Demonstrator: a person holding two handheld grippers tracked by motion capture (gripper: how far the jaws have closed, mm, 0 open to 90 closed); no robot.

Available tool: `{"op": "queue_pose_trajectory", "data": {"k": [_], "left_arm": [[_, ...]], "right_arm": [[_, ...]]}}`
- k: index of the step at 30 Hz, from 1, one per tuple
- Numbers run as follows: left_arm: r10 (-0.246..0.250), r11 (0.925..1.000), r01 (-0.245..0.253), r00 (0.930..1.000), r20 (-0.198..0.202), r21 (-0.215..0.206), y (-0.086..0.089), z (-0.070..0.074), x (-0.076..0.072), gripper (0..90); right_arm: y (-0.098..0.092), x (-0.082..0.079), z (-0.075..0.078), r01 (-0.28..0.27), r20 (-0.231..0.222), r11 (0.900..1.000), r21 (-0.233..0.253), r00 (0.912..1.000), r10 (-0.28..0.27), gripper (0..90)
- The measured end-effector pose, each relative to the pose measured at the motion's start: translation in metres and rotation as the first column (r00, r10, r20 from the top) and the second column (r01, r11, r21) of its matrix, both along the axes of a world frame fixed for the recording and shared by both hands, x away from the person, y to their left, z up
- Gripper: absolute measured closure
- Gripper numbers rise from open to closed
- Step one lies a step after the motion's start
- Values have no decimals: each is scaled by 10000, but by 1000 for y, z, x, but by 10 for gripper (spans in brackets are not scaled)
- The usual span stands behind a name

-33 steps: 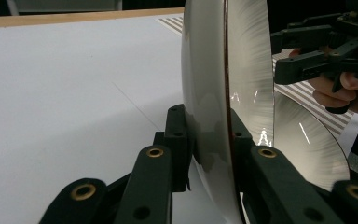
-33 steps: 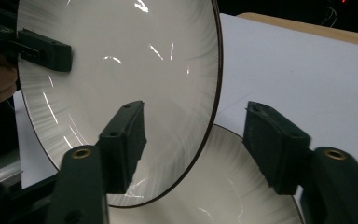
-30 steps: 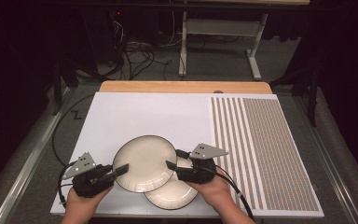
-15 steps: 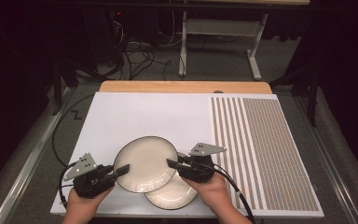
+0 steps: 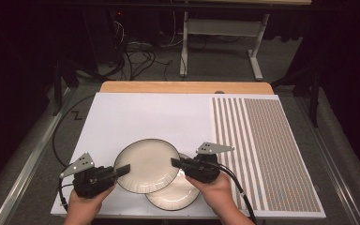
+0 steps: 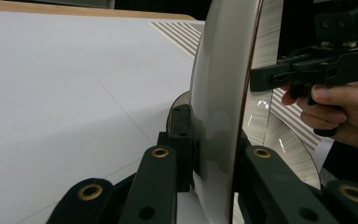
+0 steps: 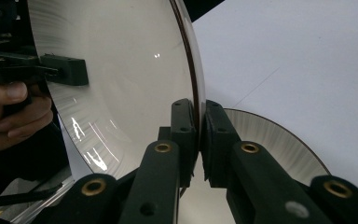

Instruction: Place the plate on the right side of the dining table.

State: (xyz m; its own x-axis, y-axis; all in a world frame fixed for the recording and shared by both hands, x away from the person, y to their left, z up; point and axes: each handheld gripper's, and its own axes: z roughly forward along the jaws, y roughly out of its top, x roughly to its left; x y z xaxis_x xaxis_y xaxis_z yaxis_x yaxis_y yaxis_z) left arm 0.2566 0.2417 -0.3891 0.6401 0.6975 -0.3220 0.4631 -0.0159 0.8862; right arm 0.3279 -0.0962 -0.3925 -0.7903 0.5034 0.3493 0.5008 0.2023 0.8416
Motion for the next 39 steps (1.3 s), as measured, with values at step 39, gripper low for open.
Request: {"op": "queue_pose_trajectory", "data": {"k": [39], "left_arm": [[-1401, 9890, 1439, 9854, -971, 332, -110, 17, 50, 788]], "right_arm": [[-110, -4, 29, 1789, 623, 9839, 18, 9819, -1787, 871]]}}
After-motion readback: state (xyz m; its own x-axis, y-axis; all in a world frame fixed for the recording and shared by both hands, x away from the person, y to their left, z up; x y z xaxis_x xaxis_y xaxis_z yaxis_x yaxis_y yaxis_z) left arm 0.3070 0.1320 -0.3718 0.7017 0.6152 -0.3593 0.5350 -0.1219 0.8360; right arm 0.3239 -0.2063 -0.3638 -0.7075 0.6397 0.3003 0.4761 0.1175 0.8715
